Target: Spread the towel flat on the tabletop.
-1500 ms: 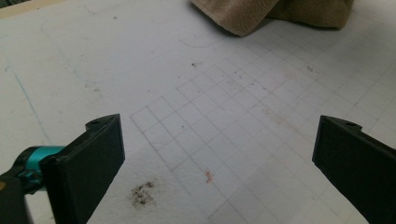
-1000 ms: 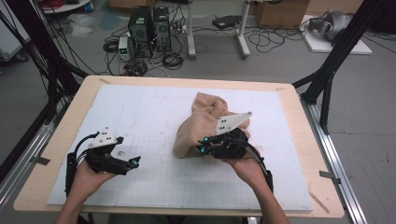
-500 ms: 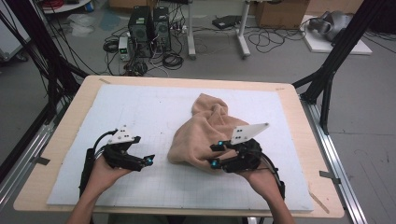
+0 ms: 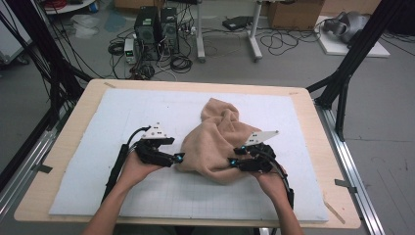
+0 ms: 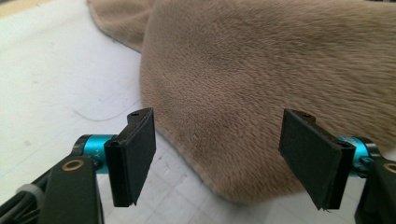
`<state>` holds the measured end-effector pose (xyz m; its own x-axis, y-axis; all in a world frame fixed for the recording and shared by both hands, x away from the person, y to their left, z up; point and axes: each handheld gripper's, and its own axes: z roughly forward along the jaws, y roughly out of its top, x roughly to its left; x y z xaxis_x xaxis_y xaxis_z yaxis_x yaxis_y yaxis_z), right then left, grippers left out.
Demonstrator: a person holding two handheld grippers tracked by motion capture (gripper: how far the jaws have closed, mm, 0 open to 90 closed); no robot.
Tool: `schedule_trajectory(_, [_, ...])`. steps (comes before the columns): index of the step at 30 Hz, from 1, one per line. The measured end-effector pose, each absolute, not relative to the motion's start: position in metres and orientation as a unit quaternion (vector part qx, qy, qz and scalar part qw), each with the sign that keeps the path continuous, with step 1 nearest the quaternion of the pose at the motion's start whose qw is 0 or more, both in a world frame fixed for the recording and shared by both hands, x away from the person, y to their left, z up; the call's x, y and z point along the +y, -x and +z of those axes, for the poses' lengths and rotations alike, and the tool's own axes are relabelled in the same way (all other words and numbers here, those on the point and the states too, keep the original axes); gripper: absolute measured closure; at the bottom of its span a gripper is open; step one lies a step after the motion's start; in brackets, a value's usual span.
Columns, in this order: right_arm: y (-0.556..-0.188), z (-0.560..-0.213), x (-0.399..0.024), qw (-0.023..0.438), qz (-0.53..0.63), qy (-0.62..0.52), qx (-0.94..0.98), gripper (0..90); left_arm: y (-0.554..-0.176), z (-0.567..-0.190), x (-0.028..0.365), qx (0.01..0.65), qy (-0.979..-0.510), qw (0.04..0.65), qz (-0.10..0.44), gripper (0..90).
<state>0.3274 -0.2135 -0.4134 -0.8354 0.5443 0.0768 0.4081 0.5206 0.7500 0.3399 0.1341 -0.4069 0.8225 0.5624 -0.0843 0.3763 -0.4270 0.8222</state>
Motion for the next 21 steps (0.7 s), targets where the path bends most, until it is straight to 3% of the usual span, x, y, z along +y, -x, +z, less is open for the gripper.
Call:
schedule_trajectory(6, [-0.325, -0.427, -0.212, 0.06, 0.405, -0.268, 0.872, 72.2, -0.35, -0.424, 0.113, 0.273, -0.854, 0.436, 0.078, 34.1])
schedule_trajectory(8, [-0.323, -0.427, -0.215, 0.062, 0.405, -0.265, 0.873, 78.8, -0.351, -0.428, 0.108, 0.27, -0.859, 0.428, 0.075, 39.9])
schedule_trajectory(10, [-0.323, -0.427, -0.216, 0.061, 0.404, -0.265, 0.873, 79.7, -0.353, -0.432, 0.104, 0.265, -0.866, 0.419, 0.074, 42.8])
schedule_trajectory(14, [-0.322, -0.428, -0.218, 0.06, 0.406, -0.264, 0.873, 80.4, -0.353, -0.44, 0.095, 0.25, -0.878, 0.402, 0.075, 55.8])
schedule_trajectory(20, [-0.324, -0.428, -0.219, 0.06, 0.41, -0.262, 0.872, 80.3, -0.35, -0.44, 0.092, 0.23, -0.884, 0.402, 0.071, 83.7])
schedule_trajectory(21, [-0.324, -0.428, -0.219, 0.06, 0.41, -0.262, 0.872, 80.3, -0.35, -0.44, 0.092, 0.227, -0.885, 0.401, 0.072, 83.7])
